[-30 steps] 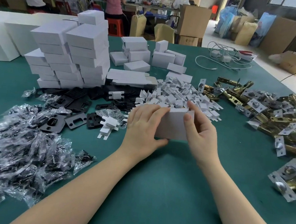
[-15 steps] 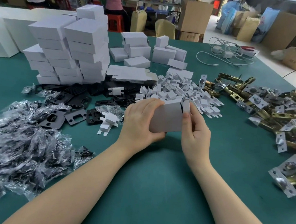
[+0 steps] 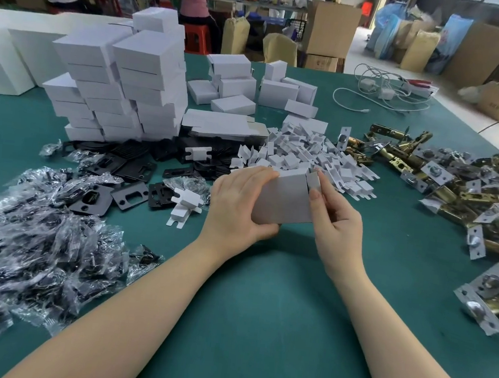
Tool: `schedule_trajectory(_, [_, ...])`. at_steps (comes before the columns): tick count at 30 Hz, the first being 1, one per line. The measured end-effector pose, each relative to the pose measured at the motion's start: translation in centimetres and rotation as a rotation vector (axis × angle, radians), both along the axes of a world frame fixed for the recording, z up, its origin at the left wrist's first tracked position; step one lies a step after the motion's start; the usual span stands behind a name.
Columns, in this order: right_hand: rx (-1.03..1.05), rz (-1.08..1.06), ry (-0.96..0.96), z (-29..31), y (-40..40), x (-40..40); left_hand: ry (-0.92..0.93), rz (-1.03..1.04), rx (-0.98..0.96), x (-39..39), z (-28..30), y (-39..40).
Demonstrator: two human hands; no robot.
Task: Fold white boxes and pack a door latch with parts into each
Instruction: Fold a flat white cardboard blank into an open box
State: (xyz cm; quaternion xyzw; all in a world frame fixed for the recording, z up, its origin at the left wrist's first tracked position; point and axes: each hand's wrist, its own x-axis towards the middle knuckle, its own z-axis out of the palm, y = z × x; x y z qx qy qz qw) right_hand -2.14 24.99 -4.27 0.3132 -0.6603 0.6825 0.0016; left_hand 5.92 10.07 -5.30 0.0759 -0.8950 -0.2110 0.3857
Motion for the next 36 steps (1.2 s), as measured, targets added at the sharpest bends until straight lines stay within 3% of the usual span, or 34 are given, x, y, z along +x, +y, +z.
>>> schedule_trajectory(10, [-0.065,0.031,-0.051,0.3,0.1,0.0,0.008,-0.018,0.038,0.0,0.0,0.0])
schedule_trajectory(16, [0.034,0.054,0.098,0.1,0.1,0.4,0.046,-0.016,0.021,0.0,0.2,0.0])
schedule_trajectory(24, [-0.078,-0.080,0.039,-0.1,0.0,0.7,0.048,-0.024,0.043,0.0,0.2,0.0])
schedule_trajectory(31, [0.142,0.062,0.171,-0.6,-0.6,0.7,0.073,0.028,0.151,-0.1,-0.1,-0.4])
schedule_trajectory(36, [0.148,0.049,0.217,-0.9,-0.6,0.6,0.065,0.031,0.142,-0.2,-0.1,-0.4])
